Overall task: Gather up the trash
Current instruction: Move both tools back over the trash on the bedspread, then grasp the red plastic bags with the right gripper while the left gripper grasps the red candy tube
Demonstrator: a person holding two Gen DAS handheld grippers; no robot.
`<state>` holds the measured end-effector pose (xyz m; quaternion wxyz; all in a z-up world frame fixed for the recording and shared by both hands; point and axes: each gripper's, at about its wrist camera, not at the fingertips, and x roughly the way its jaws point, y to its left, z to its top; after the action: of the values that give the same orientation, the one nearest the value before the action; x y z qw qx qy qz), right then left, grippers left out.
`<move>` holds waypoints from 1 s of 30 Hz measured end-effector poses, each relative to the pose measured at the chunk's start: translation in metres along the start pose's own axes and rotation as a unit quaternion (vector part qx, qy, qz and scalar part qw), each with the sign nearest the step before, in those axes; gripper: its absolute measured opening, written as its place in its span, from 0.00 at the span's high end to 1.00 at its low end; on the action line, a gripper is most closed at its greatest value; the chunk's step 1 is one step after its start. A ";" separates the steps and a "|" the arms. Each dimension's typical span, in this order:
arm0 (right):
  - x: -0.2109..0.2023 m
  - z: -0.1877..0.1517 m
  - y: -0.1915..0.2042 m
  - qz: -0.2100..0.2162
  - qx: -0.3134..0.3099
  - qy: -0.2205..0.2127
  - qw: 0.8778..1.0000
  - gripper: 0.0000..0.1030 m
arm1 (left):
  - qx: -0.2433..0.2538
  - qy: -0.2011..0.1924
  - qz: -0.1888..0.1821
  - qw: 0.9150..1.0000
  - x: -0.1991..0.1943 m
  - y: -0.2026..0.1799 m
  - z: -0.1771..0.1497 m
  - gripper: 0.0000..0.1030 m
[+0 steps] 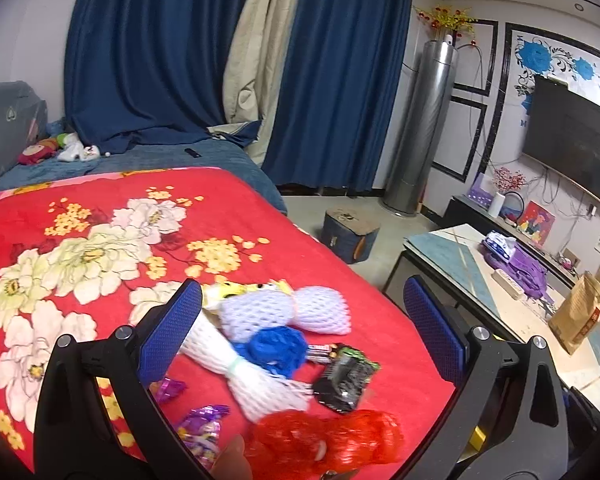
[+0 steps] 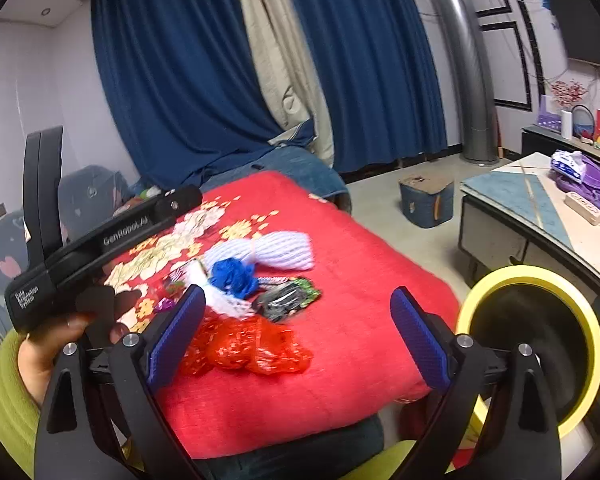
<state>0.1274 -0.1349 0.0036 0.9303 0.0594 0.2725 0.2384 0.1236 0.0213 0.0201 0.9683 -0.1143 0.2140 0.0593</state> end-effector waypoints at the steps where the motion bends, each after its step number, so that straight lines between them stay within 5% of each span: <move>1: 0.004 -0.001 0.004 0.001 -0.002 0.002 1.000 0.11 | -0.002 0.000 0.002 1.000 0.000 0.004 0.001 0.10; 12: 0.036 -0.011 0.034 0.023 -0.027 0.042 0.998 0.11 | -0.022 0.010 0.028 0.999 0.005 0.054 0.008 0.10; 20: 0.069 -0.021 0.047 0.029 -0.049 0.091 0.994 0.11 | -0.019 0.063 0.060 0.996 0.025 0.102 0.006 0.10; 27: 0.083 -0.026 0.041 0.022 -0.033 0.106 0.994 0.11 | -0.018 0.111 0.048 0.992 0.040 0.139 -0.002 0.10; 30: 0.086 -0.027 0.036 0.020 -0.019 0.106 0.994 0.11 | -0.012 0.125 0.037 0.991 0.045 0.145 -0.005 0.20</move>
<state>0.1621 -0.0630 -0.0515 0.8922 0.0213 0.3639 0.2666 0.1385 0.1633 -0.0326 0.9295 -0.1246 0.3370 0.0834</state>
